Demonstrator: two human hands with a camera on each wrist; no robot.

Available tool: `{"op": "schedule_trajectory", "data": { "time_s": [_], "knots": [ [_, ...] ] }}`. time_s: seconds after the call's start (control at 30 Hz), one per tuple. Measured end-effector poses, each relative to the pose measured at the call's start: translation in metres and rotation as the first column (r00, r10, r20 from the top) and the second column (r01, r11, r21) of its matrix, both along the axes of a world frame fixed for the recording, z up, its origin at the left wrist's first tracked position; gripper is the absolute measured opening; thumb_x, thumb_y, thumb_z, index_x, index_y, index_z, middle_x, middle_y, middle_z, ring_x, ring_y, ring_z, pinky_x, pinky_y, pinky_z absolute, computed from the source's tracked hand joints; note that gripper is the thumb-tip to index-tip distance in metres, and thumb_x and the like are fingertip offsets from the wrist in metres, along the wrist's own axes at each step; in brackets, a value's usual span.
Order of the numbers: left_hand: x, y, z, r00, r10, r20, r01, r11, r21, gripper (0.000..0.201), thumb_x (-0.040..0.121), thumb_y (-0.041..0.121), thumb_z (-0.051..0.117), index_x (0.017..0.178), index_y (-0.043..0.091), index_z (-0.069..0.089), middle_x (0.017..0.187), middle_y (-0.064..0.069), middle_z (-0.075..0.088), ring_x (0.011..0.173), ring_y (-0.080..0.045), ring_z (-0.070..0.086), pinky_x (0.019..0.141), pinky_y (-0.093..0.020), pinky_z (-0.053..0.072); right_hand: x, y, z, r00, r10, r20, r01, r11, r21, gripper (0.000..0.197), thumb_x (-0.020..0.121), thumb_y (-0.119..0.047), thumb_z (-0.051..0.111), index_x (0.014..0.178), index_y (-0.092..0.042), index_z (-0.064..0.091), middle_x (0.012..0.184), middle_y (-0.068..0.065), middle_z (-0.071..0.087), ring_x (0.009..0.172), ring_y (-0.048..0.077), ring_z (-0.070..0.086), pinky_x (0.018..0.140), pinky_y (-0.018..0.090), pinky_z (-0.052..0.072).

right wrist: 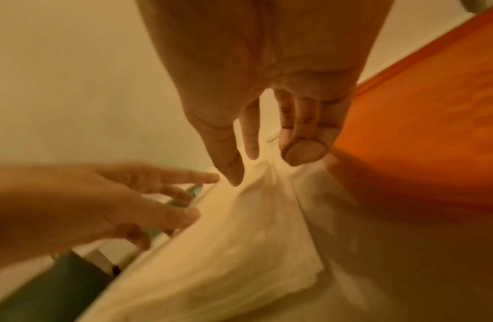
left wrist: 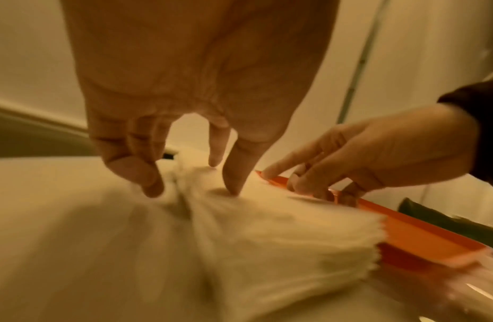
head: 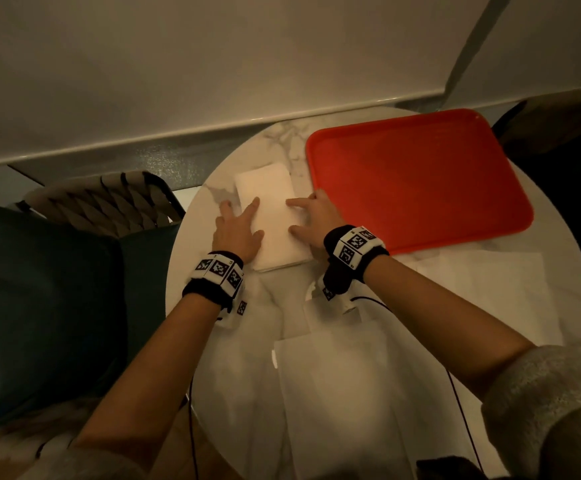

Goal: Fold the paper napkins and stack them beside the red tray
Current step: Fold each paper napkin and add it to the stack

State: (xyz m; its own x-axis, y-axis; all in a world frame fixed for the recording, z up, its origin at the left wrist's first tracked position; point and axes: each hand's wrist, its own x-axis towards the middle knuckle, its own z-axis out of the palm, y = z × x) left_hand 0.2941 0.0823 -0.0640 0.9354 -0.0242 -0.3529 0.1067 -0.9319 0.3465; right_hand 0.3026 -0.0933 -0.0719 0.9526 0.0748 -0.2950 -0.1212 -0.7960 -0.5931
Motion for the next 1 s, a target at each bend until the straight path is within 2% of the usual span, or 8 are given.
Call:
{"op": "schedule_trajectory", "data": {
  "time_s": [0.13, 0.2, 0.33, 0.5, 0.57, 0.67, 0.77, 1.0],
  "knots": [
    [-0.04, -0.033, 0.016, 0.966, -0.044, 0.255, 0.012, 0.992, 0.126, 0.048, 0.088, 0.031, 0.058, 0.135, 0.026, 0.047, 0.144, -0.014, 0.032, 0.131, -0.035, 0.029, 0.099, -0.048, 0.031, -0.039, -0.042, 0.018, 0.999, -0.035, 0.036, 0.033, 0.999, 0.04, 0.05, 0.081, -0.028, 0.071, 0.129, -0.027, 0.056, 0.108, 0.0, 0.038, 0.094, 0.016, 0.043, 0.079, 0.026, 0.039],
    [-0.066, -0.057, 0.02, 0.951, -0.101, 0.291, 0.061, 0.988, 0.141, 0.041, 0.086, 0.03, 0.059, 0.126, 0.024, 0.053, 0.142, -0.012, 0.035, 0.134, -0.033, 0.026, 0.1, -0.049, 0.029, -0.061, -0.07, 0.024, 0.998, -0.062, 0.016, 0.062, 0.998, 0.014, 0.047, 0.082, -0.028, 0.071, 0.126, -0.025, 0.057, 0.109, 0.002, 0.039, 0.095, 0.015, 0.043, 0.08, 0.025, 0.037],
    [-0.123, -0.106, 0.018, 0.946, -0.234, 0.226, 0.218, 0.972, 0.093, 0.035, 0.087, 0.028, 0.056, 0.122, 0.024, 0.056, 0.145, -0.009, 0.034, 0.14, -0.031, 0.018, 0.105, -0.05, 0.023, -0.112, -0.125, 0.028, 0.984, -0.168, -0.059, 0.168, 0.986, -0.002, 0.043, 0.083, -0.024, 0.072, 0.124, -0.022, 0.059, 0.116, 0.005, 0.042, 0.103, 0.019, 0.048, 0.094, 0.027, 0.04],
    [-0.182, -0.159, 0.0, 0.896, -0.429, 0.116, 0.428, 0.903, 0.038, 0.041, 0.091, 0.032, 0.052, 0.132, 0.023, 0.051, 0.146, -0.004, 0.035, 0.141, -0.026, 0.017, 0.108, -0.049, 0.021, -0.174, -0.184, 0.022, 0.95, -0.303, -0.074, 0.301, 0.953, -0.032, 0.042, 0.08, -0.024, 0.074, 0.119, -0.021, 0.062, 0.127, 0.01, 0.044, 0.08, 0.021, 0.059, 0.081, 0.025, 0.043],
    [-0.196, -0.179, -0.005, 0.888, -0.45, 0.096, 0.452, 0.892, 0.009, 0.047, 0.093, 0.035, 0.049, 0.138, 0.022, 0.043, 0.146, -0.003, 0.035, 0.141, -0.025, 0.019, 0.109, -0.047, 0.021, -0.197, -0.204, 0.02, 0.933, -0.35, -0.08, 0.348, 0.937, -0.039, 0.045, 0.076, -0.023, 0.078, 0.118, -0.022, 0.063, 0.127, 0.009, 0.045, 0.082, 0.019, 0.057, 0.08, 0.024, 0.043],
    [-0.204, -0.208, -0.009, 0.891, -0.44, 0.11, 0.445, 0.896, -0.017, 0.053, 0.095, 0.04, 0.047, 0.143, 0.02, 0.037, 0.144, -0.003, 0.038, 0.135, -0.026, 0.027, 0.105, -0.044, 0.026, -0.23, -0.232, 0.017, 0.905, -0.413, -0.1, 0.408, 0.91, -0.074, 0.051, 0.068, -0.022, 0.083, 0.115, -0.025, 0.063, 0.127, 0.007, 0.046, 0.105, 0.025, 0.054, 0.09, 0.031, 0.047],
    [-0.201, -0.234, -0.011, 0.913, -0.39, 0.122, 0.398, 0.915, -0.058, 0.053, 0.094, 0.042, 0.047, 0.141, 0.021, 0.036, 0.139, -0.002, 0.045, 0.128, -0.026, 0.034, 0.101, -0.042, 0.03, -0.254, -0.254, 0.013, 0.883, -0.445, -0.15, 0.424, 0.893, -0.153, 0.06, 0.064, -0.022, 0.086, 0.118, -0.026, 0.06, 0.132, 0.007, 0.043, 0.123, 0.03, 0.04, 0.101, 0.036, 0.04],
    [-0.191, -0.268, -0.022, 0.977, -0.201, 0.073, 0.211, 0.959, -0.191, 0.053, 0.083, 0.048, 0.056, 0.13, 0.032, 0.038, 0.126, -0.001, 0.052, 0.118, -0.025, 0.041, 0.093, -0.044, 0.035, -0.273, -0.274, 0.004, 0.896, -0.381, -0.228, 0.346, 0.921, -0.181, 0.073, 0.062, -0.025, 0.087, 0.127, -0.027, 0.053, 0.141, 0.005, 0.03, 0.127, 0.031, 0.032, 0.105, 0.036, 0.032]
  ]
}}
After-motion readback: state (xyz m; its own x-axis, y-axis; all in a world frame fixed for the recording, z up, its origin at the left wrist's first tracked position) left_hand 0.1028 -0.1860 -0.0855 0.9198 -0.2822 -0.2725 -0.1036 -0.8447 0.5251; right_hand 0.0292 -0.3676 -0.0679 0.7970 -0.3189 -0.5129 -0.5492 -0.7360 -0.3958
